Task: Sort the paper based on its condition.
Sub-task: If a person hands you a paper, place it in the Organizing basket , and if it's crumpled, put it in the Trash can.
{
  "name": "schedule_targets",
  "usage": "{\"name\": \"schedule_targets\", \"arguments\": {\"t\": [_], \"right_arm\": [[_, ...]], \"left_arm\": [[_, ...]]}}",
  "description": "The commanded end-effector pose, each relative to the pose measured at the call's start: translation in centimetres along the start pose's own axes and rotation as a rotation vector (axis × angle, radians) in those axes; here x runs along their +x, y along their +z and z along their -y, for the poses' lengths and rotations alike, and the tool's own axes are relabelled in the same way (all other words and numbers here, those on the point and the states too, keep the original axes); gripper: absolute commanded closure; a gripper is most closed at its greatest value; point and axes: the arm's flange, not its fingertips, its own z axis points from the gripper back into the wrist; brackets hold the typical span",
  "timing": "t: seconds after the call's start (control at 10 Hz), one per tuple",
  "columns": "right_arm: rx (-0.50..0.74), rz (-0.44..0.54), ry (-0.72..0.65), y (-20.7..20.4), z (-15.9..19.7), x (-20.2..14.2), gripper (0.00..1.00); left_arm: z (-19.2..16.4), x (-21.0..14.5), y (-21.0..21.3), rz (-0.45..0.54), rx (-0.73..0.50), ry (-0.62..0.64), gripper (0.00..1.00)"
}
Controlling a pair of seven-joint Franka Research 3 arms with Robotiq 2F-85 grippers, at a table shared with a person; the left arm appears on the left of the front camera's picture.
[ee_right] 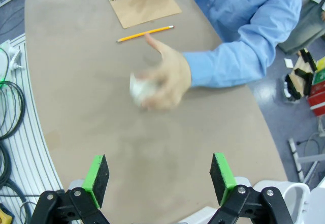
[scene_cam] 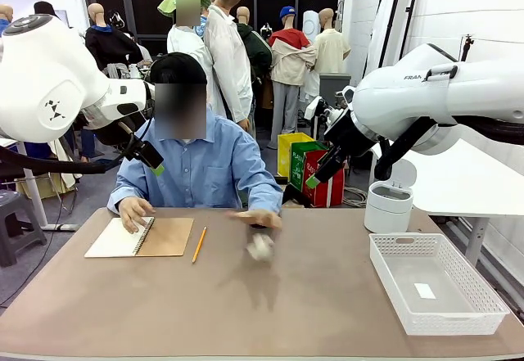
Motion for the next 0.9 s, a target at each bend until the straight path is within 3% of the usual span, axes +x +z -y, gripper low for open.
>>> {"name": "schedule_targets", "arguments": {"t": [0.0, 0.8], "right_arm": [[-0.007, -0.007, -0.008, -0.02, -0.01, 0.04, 0.0], [-0.007, -0.007, -0.008, -0.02, -0.01, 0.04, 0.0]], "left_arm": [[-0.06, 0.0, 0.09, 0.003, -0.003, -0.005, 0.0], [-0.06, 0.0, 0.09, 0.003, -0.003, -0.005, 0.0]]}}
